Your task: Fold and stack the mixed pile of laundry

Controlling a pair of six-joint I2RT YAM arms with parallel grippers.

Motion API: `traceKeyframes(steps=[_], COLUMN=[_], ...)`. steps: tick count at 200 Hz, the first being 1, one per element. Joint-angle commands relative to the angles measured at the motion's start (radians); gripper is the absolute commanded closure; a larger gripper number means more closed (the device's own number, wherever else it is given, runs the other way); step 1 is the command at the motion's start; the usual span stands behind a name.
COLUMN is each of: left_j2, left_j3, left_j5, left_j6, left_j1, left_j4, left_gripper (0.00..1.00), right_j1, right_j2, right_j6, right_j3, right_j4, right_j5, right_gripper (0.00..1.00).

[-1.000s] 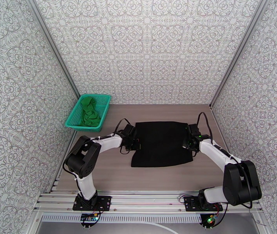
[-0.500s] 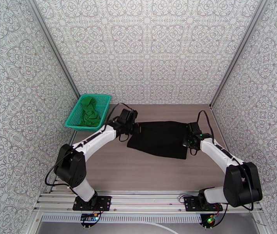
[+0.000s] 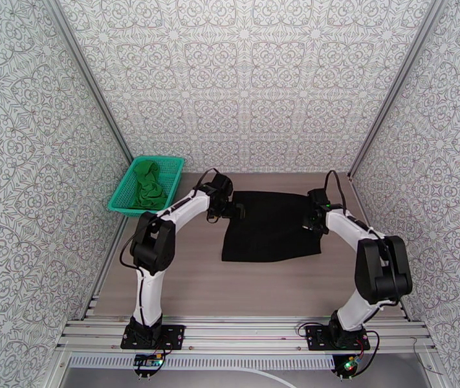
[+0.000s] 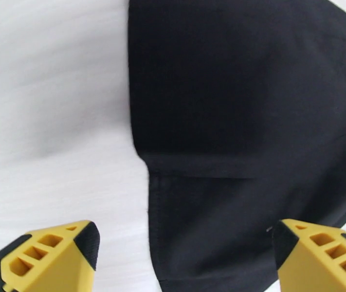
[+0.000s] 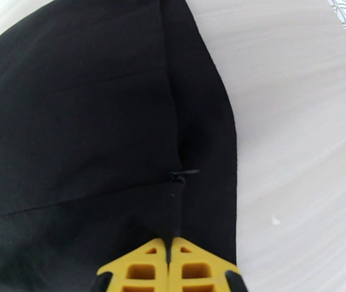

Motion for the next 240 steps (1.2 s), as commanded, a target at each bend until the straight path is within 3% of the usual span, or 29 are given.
traceKeyframes(steps=[1, 38, 86, 104, 143, 156, 174, 240], left_j2=[-0.072, -0.195, -0.333, -0.296, -0.161, -0.121, -0.079, 0.092], left_j3=[-0.019, -0.261, -0.510, -0.501, -0.426, -0.398, -0.345, -0.073], left_j5=[0.009, 0.024, 0.027, 0.041, 0.035, 0.012, -0.036, -0.054], left_j6=[0.012, -0.024, -0.095, -0.089, -0.067, -0.062, -0.053, 0.016], left_j1=[-0.016, -0.068, -0.092, -0.092, -0.118, -0.119, -0.113, -0.083], left_j4=[-0.050, 0.012, 0.151, 0.177, 0.219, 0.231, 0.228, 0.157], left_gripper=[0.07, 0.33, 0.47, 0.51, 0.71, 0.80, 1.00, 1.00], right_j1=[-0.006, -0.008, -0.009, -0.009, -0.008, -0.009, -0.009, -0.008], right_j2=[0.024, 0.048, 0.083, 0.081, 0.063, 0.063, 0.066, 0.068], right_j6=[-0.010, 0.002, 0.021, 0.029, 0.033, 0.034, 0.037, 0.052], right_j3=[0.036, 0.036, 0.023, 0.011, -0.022, -0.031, -0.039, -0.060], right_j4=[0.021, 0.035, 0.062, 0.071, 0.082, 0.084, 0.088, 0.087], right_j5=[0.000, 0.037, 0.029, 0.012, 0.003, -0.006, -0.012, 0.003], right_gripper=[1.00, 1.00, 1.00, 1.00, 1.00, 1.00, 1.00, 1.00])
